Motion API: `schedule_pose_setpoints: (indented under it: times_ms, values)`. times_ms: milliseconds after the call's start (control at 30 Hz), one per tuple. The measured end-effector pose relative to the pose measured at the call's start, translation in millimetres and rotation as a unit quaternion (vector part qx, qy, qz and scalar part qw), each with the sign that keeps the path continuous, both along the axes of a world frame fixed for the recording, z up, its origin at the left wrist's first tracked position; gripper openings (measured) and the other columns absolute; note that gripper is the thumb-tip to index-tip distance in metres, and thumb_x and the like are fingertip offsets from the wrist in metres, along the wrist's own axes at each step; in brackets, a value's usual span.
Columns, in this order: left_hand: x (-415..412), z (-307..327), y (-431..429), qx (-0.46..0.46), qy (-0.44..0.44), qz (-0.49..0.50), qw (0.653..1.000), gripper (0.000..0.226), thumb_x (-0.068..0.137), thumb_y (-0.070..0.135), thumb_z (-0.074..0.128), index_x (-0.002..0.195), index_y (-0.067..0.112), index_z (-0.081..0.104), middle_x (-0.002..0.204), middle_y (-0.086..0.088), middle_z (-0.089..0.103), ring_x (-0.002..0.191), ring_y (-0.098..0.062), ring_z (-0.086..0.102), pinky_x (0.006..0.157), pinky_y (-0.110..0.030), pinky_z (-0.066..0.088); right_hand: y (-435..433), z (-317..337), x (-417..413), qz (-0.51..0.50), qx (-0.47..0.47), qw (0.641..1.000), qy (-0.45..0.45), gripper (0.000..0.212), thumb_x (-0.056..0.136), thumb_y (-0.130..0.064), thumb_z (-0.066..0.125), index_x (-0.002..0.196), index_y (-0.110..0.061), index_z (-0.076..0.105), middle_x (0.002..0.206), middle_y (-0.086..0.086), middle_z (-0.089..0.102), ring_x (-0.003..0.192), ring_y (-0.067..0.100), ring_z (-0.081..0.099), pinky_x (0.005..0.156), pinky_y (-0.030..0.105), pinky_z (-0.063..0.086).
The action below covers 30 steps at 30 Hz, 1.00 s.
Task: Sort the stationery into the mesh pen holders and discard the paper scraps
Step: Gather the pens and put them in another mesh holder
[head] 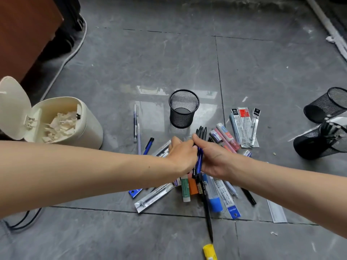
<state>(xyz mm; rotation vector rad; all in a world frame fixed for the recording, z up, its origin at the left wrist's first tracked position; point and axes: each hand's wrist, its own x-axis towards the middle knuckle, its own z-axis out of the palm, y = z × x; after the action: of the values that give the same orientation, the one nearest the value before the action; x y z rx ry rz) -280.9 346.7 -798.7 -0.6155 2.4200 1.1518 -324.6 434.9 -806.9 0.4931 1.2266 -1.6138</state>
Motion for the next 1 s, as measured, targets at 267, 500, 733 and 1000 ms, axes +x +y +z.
schedule_pose_setpoints:
  times_ms: [267, 500, 733, 1000]
  values:
    - [24.7, -4.6, -3.4, -0.085, 0.068, -0.301, 0.947, 0.023, 0.089, 0.010, 0.043, 0.110, 0.017, 0.048, 0.106, -0.004, 0.049, 0.092, -0.022, 0.051, 0.074, -0.033, 0.040, 38.5, 2.1, -8.8, 0.063, 0.221, 0.963, 0.140, 0.020, 0.090, -0.009, 0.061, 0.072, -0.009, 0.051, 0.043, 0.001, 0.045, 0.030, 0.009, 0.036, 0.035, 0.017, 0.034]
    - [34.7, -38.2, 25.3, -0.173, 0.272, -0.727, 0.607, 0.016, 0.070, 0.005, 0.067, 0.081, 0.009, 0.057, 0.085, -0.008, 0.052, 0.068, -0.025, 0.052, 0.043, -0.031, 0.039, 85.5, -4.6, 9.5, 0.065, 0.243, 0.958, 0.136, 0.021, 0.089, -0.019, 0.063, 0.074, -0.010, 0.051, 0.034, -0.004, 0.034, 0.029, 0.008, 0.027, 0.037, 0.020, 0.026]
    - [39.5, -59.5, 49.7, -0.238, 0.340, -0.789, 0.452, 0.007, 0.078, 0.016, 0.061, 0.084, 0.019, 0.062, 0.083, 0.001, 0.054, 0.068, -0.015, 0.051, 0.046, -0.026, 0.039, 112.3, -9.5, 9.3, 0.023, 0.229, 0.969, 0.089, 0.016, 0.093, -0.018, 0.059, 0.080, -0.009, 0.054, 0.037, -0.003, 0.031, 0.029, 0.009, 0.029, 0.037, 0.018, 0.031]
    - [44.4, -33.7, 31.4, -0.080, 0.363, -0.697, 0.613, 0.008, 0.091, 0.018, 0.036, 0.091, 0.010, 0.038, 0.078, -0.006, 0.052, 0.063, -0.023, 0.048, 0.046, -0.034, 0.040, 120.5, -9.3, 5.5, -0.013, 0.247, 0.965, 0.082, 0.018, 0.095, -0.018, 0.056, 0.081, -0.007, 0.054, 0.035, -0.003, 0.038, 0.028, 0.010, 0.036, 0.036, 0.017, 0.033]
